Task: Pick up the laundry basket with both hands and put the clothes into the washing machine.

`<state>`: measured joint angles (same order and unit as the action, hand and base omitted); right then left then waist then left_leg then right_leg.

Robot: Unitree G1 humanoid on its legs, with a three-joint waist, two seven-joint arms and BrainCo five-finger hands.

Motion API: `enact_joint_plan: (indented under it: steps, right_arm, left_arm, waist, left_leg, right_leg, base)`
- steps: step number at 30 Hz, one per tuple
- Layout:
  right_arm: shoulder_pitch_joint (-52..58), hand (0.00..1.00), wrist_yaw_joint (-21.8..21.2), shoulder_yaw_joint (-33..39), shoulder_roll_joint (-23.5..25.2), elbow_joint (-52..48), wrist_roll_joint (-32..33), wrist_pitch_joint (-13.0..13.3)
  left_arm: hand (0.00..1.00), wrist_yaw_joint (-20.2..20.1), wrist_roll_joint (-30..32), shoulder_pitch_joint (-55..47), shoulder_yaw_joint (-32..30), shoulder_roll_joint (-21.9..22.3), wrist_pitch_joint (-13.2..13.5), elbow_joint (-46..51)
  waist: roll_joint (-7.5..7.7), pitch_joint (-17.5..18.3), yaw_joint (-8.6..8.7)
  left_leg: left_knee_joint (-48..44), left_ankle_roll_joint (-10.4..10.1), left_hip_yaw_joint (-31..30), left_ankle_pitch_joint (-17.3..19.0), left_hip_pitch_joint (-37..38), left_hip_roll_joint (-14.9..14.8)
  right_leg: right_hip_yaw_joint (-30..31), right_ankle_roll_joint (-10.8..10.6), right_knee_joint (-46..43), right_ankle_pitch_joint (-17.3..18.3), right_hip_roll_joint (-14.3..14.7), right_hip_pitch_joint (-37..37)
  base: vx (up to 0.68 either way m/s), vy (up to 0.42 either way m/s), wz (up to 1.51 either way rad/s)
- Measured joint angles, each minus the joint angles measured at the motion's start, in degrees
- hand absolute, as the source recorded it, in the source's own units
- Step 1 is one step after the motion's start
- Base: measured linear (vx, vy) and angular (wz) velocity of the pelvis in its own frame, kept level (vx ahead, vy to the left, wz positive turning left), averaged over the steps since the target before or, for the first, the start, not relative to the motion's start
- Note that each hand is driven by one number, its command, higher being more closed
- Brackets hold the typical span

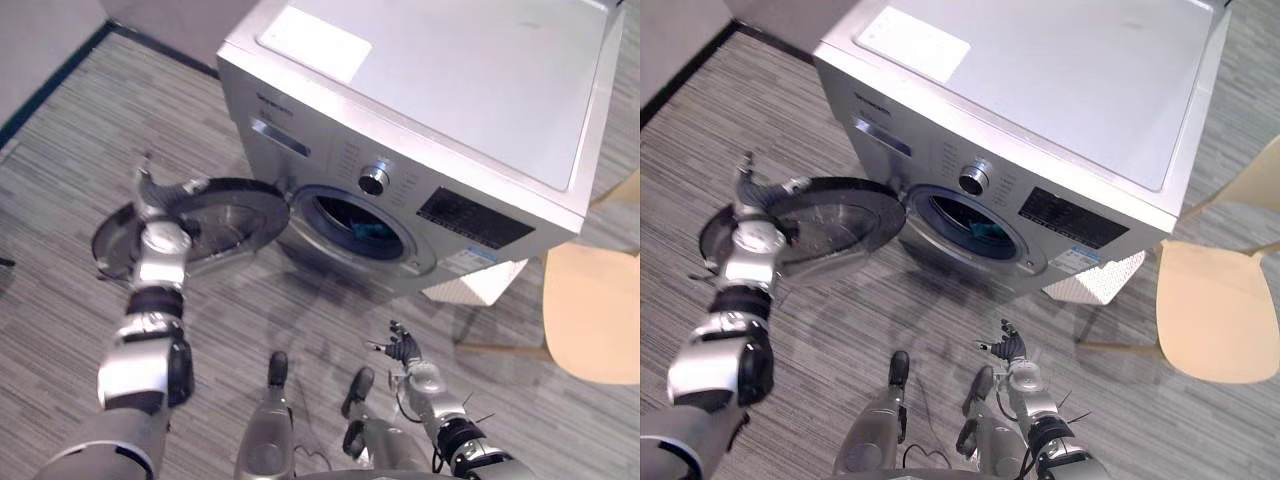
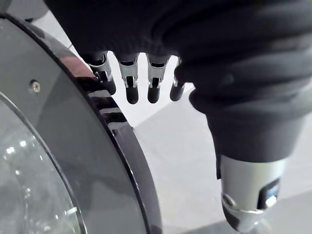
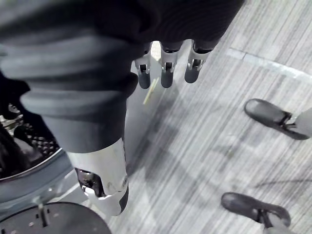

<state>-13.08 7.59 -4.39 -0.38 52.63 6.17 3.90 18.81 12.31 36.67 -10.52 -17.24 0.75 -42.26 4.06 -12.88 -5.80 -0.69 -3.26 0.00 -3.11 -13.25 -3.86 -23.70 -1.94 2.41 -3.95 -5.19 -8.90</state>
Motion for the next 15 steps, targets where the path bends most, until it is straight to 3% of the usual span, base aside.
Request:
enact_joint_plan:
  steps: [3, 5, 7, 8, 11, 15]
  right_arm:
    - [1.5, 0.0, -0.1, 0.1, -0.1, -0.1, -0.1, -0.5]
    - [3.9, 0.0, -0.4, -0.3, -0.4, -2.4, -0.4, -1.1]
    - [10.7, 0.0, -2.4, -0.3, -2.8, -8.2, -2.3, 0.0]
    - [13.8, 0.0, -5.8, 0.2, -5.8, -9.1, -1.8, 0.3]
    - [15.8, 0.0, -8.9, 0.6, -10.8, -3.6, -2.4, 0.3]
    - [14.7, 0.0, -8.8, -0.3, -10.4, -3.4, -5.0, 0.7]
  left_arm:
    - [0.0, 0.9, -7.8, -14.5, 8.1, 6.2, 2.4, 12.4]
    - [0.0, 0.1, -11.5, -21.8, 13.5, 7.7, 3.8, 18.3]
    - [0.0, -2.1, -17.5, -28.9, 18.4, 7.9, 5.1, 24.5]
    - [0.0, -4.1, -20.7, -31.1, 21.0, 7.7, 5.9, 25.9]
    - [0.0, -8.9, -26.2, -33.1, 28.2, 6.4, 5.9, 26.0]
    - [0.0, -11.7, -29.8, -30.7, 31.9, 7.4, 4.0, 23.3]
  waist:
    - [-3.08, 2.9, -0.15]
    - [-4.13, 3.8, -0.22]
    - [-4.32, 4.0, 0.43]
    - [-4.32, 4.2, 0.66]
    - [-4.59, 5.4, 2.42]
    - [-5.52, 6.7, 5.34]
  left_leg:
    - [3.5, 0.9, -1.7, -1.1, 3.0, 1.5]
    - [4.3, 1.0, -1.3, -1.5, 4.2, 1.9]
    - [4.4, 0.9, -1.4, -1.4, 5.5, 2.3]
    - [4.4, 0.9, -1.3, -1.4, 6.4, 2.9]
    - [4.8, 0.9, -0.8, -1.4, 7.5, 2.9]
    - [5.0, 0.7, 3.3, -1.1, 8.4, 1.8]
  right_leg:
    - [-0.1, -1.2, -1.4, 1.7, -1.5, 1.7]
    - [0.4, -1.6, -1.4, 2.0, -1.9, 2.7]
    - [1.5, -2.2, -1.5, 2.6, -2.4, 4.1]
    - [2.2, -2.4, -1.6, 2.8, -2.8, 5.0]
    - [2.8, -3.2, -2.5, 3.5, -3.1, 5.5]
    - [6.9, -3.0, -1.9, 3.0, -2.5, 4.3]
  base:
    - [0.09, 0.091, 0.3]
    - [0.1, 0.07, 0.26]
    - [0.09, 0.051, 0.17]
    - [0.07, 0.057, 0.13]
    - [0.0, 0.042, 0.0]
    - [-0.08, -0.007, -0.53]
